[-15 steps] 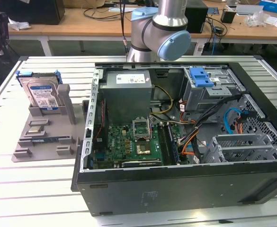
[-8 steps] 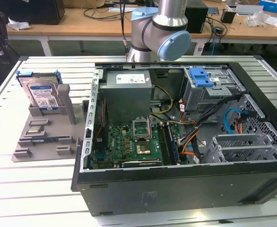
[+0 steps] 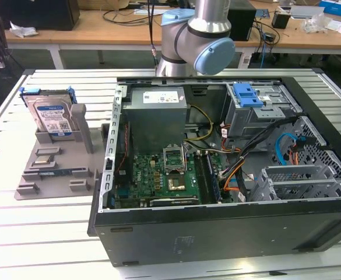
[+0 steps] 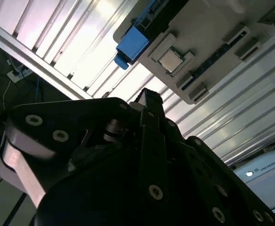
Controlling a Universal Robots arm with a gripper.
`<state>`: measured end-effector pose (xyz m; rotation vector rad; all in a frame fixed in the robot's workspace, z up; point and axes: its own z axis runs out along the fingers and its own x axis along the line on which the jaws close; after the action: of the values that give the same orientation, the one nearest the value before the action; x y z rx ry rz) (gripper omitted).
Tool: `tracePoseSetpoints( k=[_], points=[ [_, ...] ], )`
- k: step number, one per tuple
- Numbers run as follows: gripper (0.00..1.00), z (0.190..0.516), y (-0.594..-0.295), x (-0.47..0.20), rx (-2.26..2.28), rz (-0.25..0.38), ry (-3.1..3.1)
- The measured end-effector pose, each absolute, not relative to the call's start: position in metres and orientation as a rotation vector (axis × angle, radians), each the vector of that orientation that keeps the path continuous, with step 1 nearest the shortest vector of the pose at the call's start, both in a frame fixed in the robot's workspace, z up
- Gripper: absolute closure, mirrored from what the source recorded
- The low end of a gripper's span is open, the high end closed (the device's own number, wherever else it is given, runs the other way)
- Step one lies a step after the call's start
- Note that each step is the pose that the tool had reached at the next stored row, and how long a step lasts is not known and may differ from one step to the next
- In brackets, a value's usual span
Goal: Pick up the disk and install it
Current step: 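Pick up the disk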
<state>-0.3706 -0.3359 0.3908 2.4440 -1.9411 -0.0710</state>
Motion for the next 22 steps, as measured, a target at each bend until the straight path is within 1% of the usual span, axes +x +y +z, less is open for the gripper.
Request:
tracePoseSetpoints(
  k=[22],
  points=[
    [0.89,0.3908,-0.3359,-0.3705,2.753,-0.064,-1.453]
  ],
)
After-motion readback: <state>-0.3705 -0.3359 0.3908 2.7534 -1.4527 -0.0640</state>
